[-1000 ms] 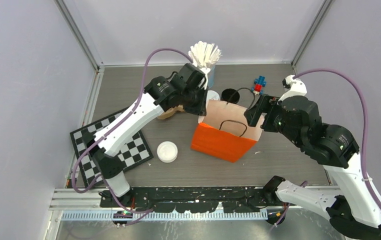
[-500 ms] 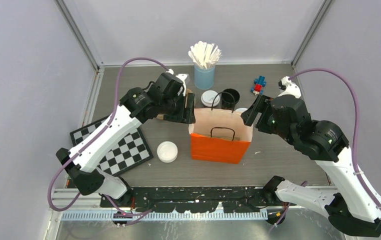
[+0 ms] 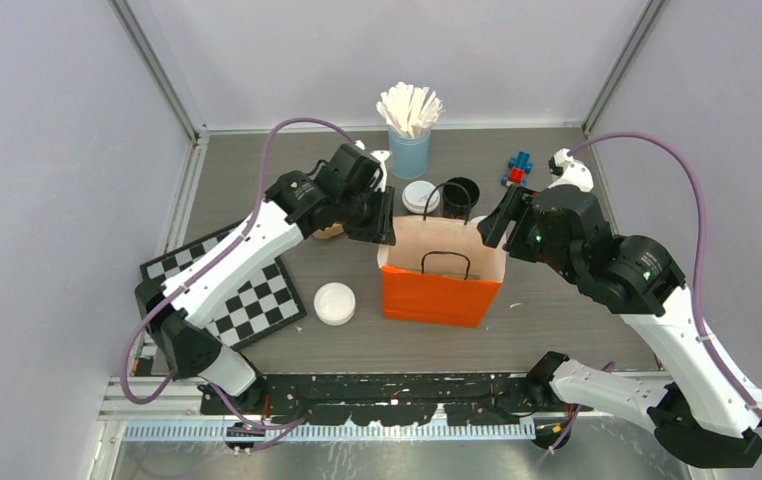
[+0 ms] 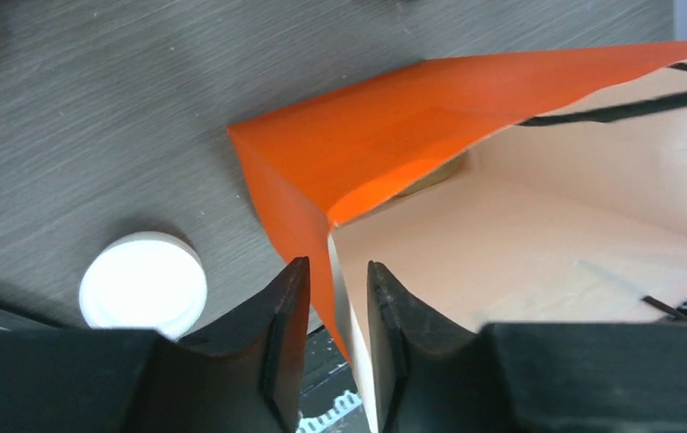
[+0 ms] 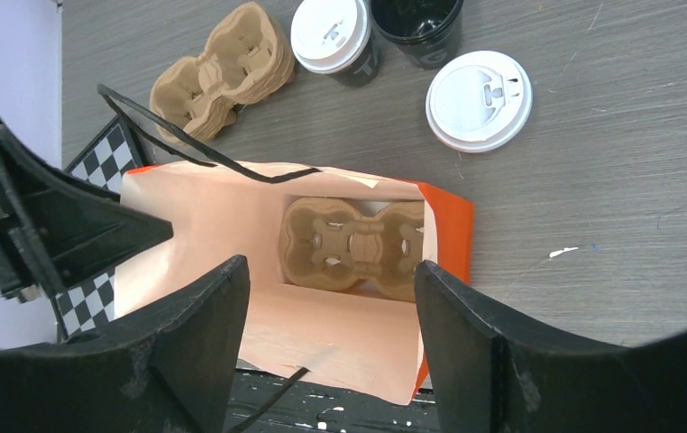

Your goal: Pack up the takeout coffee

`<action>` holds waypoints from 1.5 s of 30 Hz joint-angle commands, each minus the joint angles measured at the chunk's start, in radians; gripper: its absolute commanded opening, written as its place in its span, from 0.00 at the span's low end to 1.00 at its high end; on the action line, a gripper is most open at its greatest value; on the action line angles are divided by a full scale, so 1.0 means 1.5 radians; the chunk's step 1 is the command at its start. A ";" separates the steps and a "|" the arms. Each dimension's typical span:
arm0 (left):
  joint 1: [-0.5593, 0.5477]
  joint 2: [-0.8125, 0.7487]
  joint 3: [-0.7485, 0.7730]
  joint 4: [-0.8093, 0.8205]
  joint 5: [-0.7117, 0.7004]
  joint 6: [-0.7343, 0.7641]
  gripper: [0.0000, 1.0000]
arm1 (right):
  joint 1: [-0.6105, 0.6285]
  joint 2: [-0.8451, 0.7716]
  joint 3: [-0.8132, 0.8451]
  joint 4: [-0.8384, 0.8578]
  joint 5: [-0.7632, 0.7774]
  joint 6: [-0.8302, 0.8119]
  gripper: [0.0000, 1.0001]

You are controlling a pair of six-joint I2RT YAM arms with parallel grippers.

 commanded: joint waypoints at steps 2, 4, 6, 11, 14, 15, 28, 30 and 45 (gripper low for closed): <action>0.001 -0.002 0.039 0.002 -0.028 0.039 0.12 | 0.000 0.010 0.013 0.036 -0.003 -0.020 0.73; 0.002 -0.025 0.026 0.031 -0.037 0.063 0.01 | 0.000 0.010 0.020 0.039 -0.013 -0.030 0.74; 0.003 -0.058 -0.008 0.081 -0.046 0.080 0.00 | 0.000 0.012 0.033 0.045 -0.038 -0.057 0.76; 0.015 -0.130 -0.098 0.219 -0.018 0.113 0.00 | -0.001 0.058 0.129 0.005 -0.032 -0.057 0.76; 0.016 -0.178 -0.164 0.317 0.020 0.153 0.00 | -0.001 0.109 0.225 -0.034 -0.042 -0.053 0.75; 0.016 -0.191 -0.184 0.340 0.029 0.158 0.00 | -0.001 0.120 0.237 -0.036 -0.045 -0.058 0.75; 0.015 -0.272 -0.282 0.394 0.016 0.148 0.01 | -0.007 0.089 0.129 -0.006 -0.001 -0.053 0.76; 0.016 -0.266 -0.265 0.358 0.023 0.135 0.03 | -0.044 0.111 0.160 -0.036 -0.002 -0.089 0.77; 0.016 -0.256 -0.169 0.140 0.060 0.042 0.04 | -0.326 0.315 0.059 0.029 -0.230 -0.299 0.86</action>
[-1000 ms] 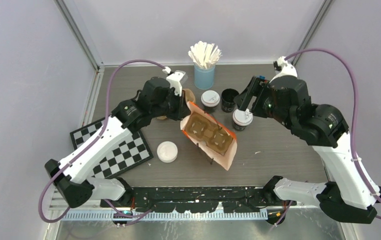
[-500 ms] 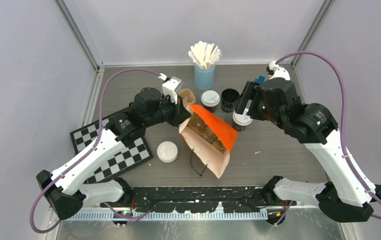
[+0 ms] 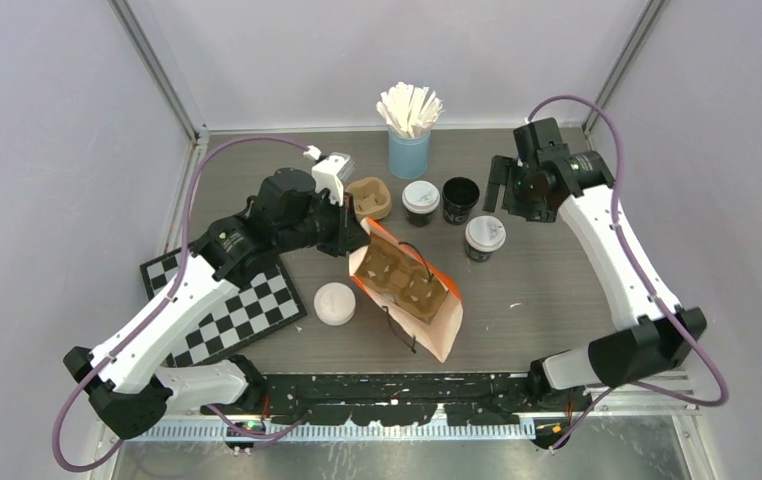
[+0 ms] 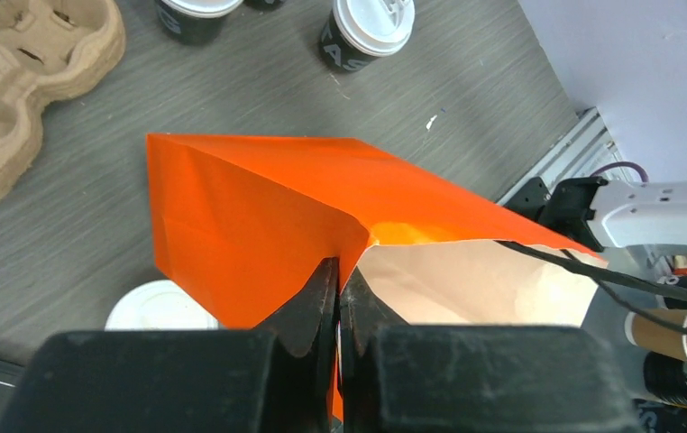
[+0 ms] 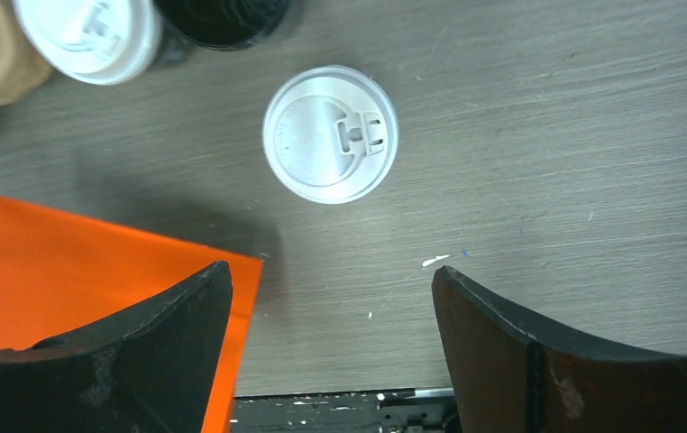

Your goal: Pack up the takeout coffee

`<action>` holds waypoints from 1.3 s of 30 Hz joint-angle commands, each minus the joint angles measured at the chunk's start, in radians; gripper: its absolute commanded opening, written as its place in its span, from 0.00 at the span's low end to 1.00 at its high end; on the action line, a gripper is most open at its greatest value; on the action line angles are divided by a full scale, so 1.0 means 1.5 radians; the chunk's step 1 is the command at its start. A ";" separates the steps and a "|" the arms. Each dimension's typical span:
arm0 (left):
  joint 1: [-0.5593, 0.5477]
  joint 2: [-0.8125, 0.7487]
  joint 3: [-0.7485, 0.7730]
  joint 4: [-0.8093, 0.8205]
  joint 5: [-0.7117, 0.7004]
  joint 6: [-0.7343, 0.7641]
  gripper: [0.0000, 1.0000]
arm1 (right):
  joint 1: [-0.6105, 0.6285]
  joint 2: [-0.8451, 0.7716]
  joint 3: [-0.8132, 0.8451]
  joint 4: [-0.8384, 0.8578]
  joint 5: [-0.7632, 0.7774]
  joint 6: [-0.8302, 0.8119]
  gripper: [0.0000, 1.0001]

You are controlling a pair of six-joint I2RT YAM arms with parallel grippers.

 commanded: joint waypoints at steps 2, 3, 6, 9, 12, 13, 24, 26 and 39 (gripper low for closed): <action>0.002 -0.007 0.031 -0.021 0.050 -0.049 0.04 | -0.039 0.062 -0.035 0.094 -0.075 -0.086 0.86; 0.002 -0.007 0.031 -0.017 0.055 -0.054 0.04 | -0.041 0.075 -0.041 0.109 -0.076 -0.097 0.86; 0.002 -0.004 0.036 -0.017 0.065 -0.058 0.04 | -0.044 0.119 -0.045 0.132 -0.084 -0.122 0.86; 0.002 -0.002 0.044 -0.021 0.065 -0.052 0.04 | -0.044 0.146 -0.053 0.143 -0.094 -0.144 0.89; 0.002 -0.002 0.051 -0.026 0.063 -0.049 0.04 | -0.043 0.153 -0.068 0.158 -0.095 -0.170 0.89; 0.002 -0.002 0.053 -0.027 0.063 -0.048 0.04 | -0.044 0.154 -0.073 0.165 -0.090 -0.181 0.89; 0.002 0.017 0.061 -0.036 0.072 -0.047 0.03 | -0.044 0.187 -0.118 0.219 -0.094 -0.259 0.90; 0.002 0.022 0.064 -0.035 0.076 -0.047 0.03 | -0.043 0.188 -0.121 0.221 -0.088 -0.265 0.89; 0.002 0.033 0.069 -0.033 0.078 -0.055 0.03 | -0.043 0.189 -0.142 0.233 -0.131 -0.274 0.91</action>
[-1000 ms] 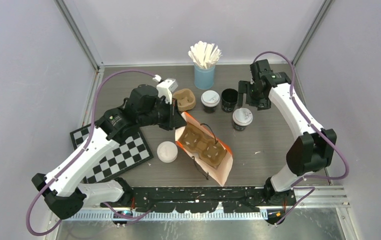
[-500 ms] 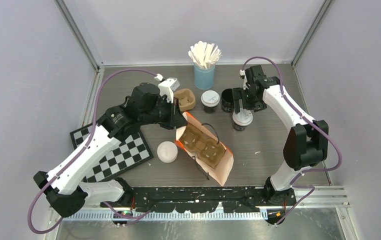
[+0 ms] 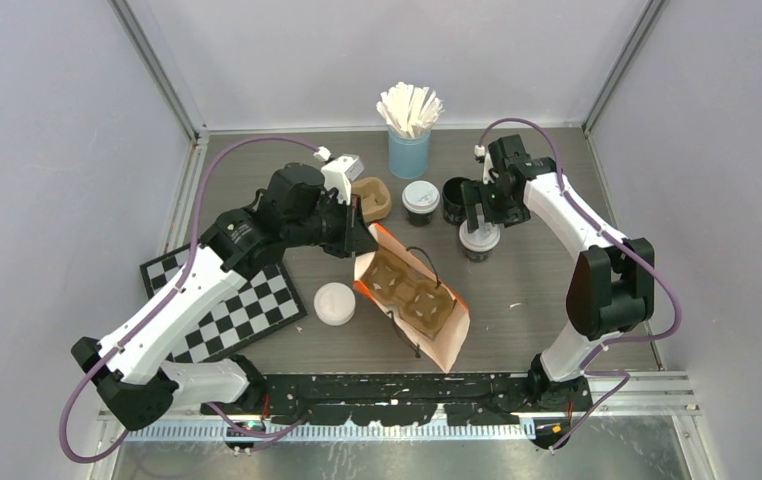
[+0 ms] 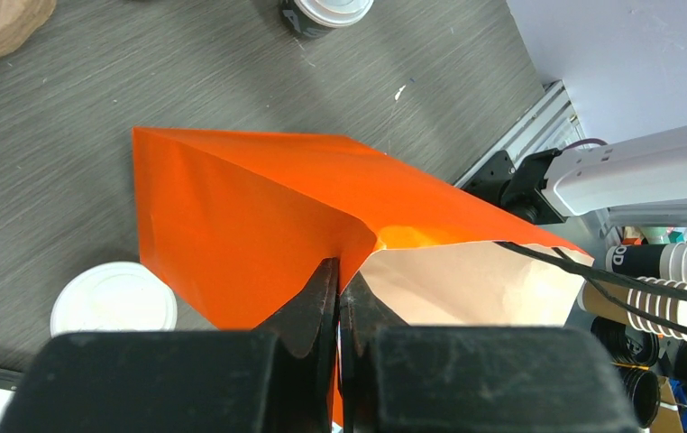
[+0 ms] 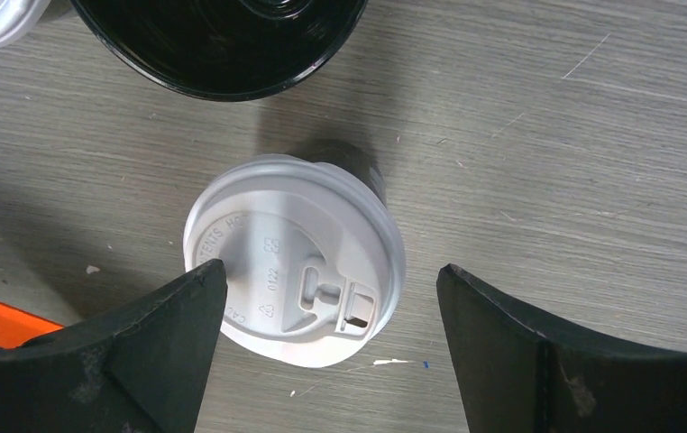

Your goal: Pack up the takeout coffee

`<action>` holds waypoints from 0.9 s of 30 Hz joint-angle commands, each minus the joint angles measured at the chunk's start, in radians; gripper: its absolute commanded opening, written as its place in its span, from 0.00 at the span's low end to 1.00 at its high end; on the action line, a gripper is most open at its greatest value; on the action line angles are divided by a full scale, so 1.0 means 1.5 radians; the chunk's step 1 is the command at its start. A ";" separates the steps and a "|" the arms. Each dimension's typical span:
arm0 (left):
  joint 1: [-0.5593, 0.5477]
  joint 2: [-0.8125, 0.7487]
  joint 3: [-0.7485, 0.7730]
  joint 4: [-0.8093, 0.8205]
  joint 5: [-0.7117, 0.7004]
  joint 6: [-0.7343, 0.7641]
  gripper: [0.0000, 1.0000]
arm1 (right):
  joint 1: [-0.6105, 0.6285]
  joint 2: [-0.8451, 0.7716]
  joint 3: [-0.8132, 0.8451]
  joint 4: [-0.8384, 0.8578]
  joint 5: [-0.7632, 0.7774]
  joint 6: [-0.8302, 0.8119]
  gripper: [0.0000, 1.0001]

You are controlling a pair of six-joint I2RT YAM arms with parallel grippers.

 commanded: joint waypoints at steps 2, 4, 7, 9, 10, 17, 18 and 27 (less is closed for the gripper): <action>0.001 -0.002 0.030 0.010 0.016 -0.009 0.02 | 0.002 -0.006 -0.001 0.020 -0.011 -0.014 0.91; 0.002 -0.002 0.031 0.009 0.016 -0.008 0.02 | 0.002 -0.012 0.003 0.014 0.001 -0.014 0.91; 0.002 -0.005 0.031 0.008 0.014 -0.009 0.02 | 0.002 -0.022 0.021 -0.004 0.003 -0.014 0.90; 0.002 -0.007 0.028 0.009 0.014 -0.009 0.02 | 0.003 -0.030 0.029 -0.011 -0.002 -0.012 0.91; 0.002 -0.008 0.027 0.009 0.014 -0.009 0.02 | 0.004 -0.034 0.030 -0.012 -0.004 -0.012 0.91; 0.002 -0.008 0.026 0.012 0.017 -0.009 0.02 | 0.019 -0.047 0.026 -0.015 0.001 -0.014 0.92; 0.002 -0.007 0.027 0.012 0.018 -0.008 0.02 | 0.021 -0.045 0.025 -0.016 0.003 -0.014 0.92; 0.002 -0.011 0.027 0.009 0.018 -0.008 0.02 | 0.027 -0.027 0.025 -0.017 0.044 -0.038 0.93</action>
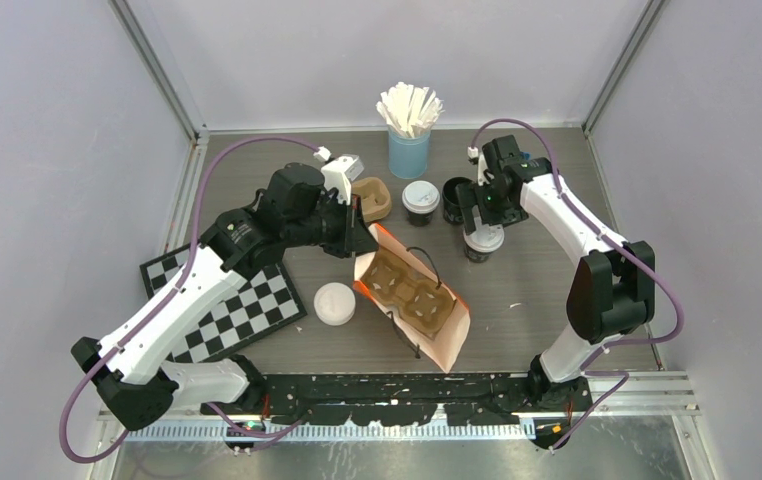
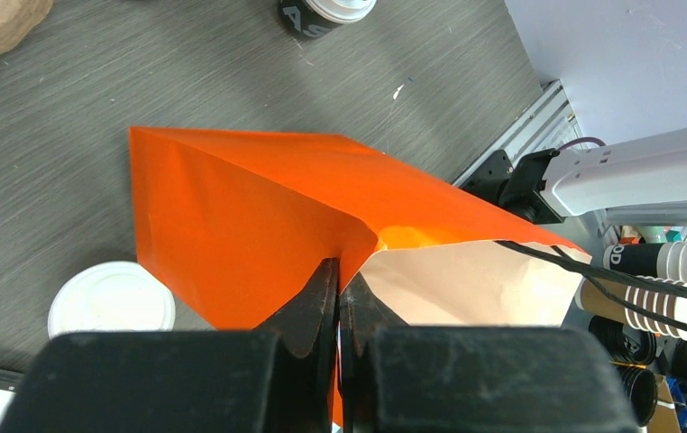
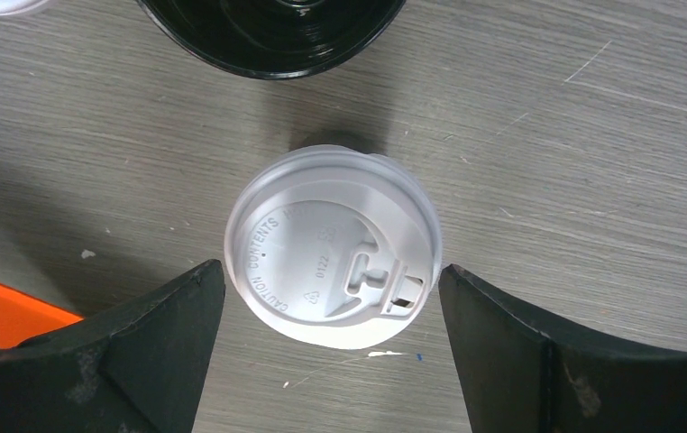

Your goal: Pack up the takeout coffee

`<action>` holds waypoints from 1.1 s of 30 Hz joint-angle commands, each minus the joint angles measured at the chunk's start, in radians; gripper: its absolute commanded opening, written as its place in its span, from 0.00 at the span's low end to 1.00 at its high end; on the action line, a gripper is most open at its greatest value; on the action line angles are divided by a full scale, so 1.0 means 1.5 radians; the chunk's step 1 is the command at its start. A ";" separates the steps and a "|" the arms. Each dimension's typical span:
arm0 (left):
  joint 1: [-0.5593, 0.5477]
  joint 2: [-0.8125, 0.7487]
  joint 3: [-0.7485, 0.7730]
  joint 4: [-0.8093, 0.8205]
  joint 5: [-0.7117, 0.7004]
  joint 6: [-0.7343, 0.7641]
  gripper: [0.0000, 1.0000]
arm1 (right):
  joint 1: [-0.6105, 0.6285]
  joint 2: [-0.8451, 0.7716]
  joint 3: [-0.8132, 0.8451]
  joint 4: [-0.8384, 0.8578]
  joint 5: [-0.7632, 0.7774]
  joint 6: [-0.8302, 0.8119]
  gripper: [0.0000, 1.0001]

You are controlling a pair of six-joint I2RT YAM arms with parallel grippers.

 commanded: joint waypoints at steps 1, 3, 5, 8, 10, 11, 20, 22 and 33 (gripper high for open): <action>0.002 -0.011 0.027 0.008 0.014 -0.006 0.02 | 0.003 -0.014 0.022 -0.004 0.041 -0.023 0.93; 0.002 -0.012 0.029 0.006 0.013 -0.006 0.02 | 0.003 -0.013 0.021 -0.005 0.046 -0.025 0.92; 0.002 -0.014 0.027 0.006 0.012 -0.007 0.02 | 0.002 -0.012 0.019 -0.005 0.045 -0.025 0.91; 0.002 -0.014 0.027 0.006 0.011 -0.009 0.02 | 0.003 -0.012 0.016 -0.004 0.037 -0.024 0.90; 0.001 -0.015 0.026 0.005 0.011 -0.010 0.02 | 0.006 -0.015 0.013 -0.001 0.031 -0.024 0.89; 0.002 -0.015 0.025 0.006 0.011 -0.011 0.02 | 0.007 -0.017 0.011 0.001 0.027 -0.025 0.90; 0.002 -0.016 0.024 0.009 0.012 -0.013 0.02 | 0.012 -0.016 0.000 0.005 0.036 -0.025 0.92; 0.002 -0.016 0.022 0.008 0.012 -0.014 0.02 | 0.012 -0.015 0.000 0.005 0.041 -0.026 0.91; 0.002 -0.015 0.018 0.008 0.014 -0.022 0.01 | 0.011 -0.030 -0.027 0.027 0.048 -0.022 0.90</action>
